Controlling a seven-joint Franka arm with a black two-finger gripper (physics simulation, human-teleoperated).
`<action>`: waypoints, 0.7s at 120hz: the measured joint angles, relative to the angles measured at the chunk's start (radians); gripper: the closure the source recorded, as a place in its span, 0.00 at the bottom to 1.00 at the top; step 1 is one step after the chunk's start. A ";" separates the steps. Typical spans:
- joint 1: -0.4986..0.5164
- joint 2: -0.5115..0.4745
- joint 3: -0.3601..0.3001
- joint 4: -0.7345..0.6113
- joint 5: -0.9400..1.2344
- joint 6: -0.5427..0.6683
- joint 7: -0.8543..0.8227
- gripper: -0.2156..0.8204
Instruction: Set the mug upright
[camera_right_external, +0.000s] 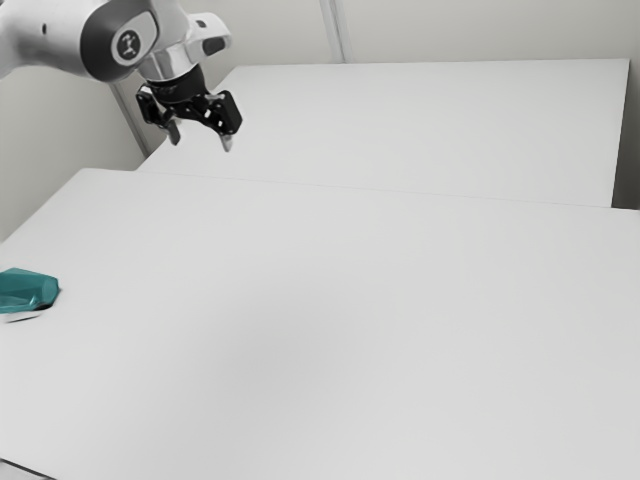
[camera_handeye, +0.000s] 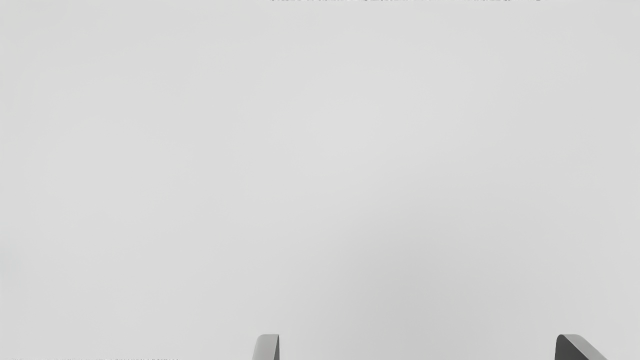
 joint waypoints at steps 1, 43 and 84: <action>0.002 -0.002 0.000 -0.002 0.000 0.001 0.000 0.21; 0.098 -0.087 0.000 -0.152 -0.021 0.031 -0.021 0.21; 0.528 -0.111 -0.001 -0.234 -0.247 0.029 0.054 0.21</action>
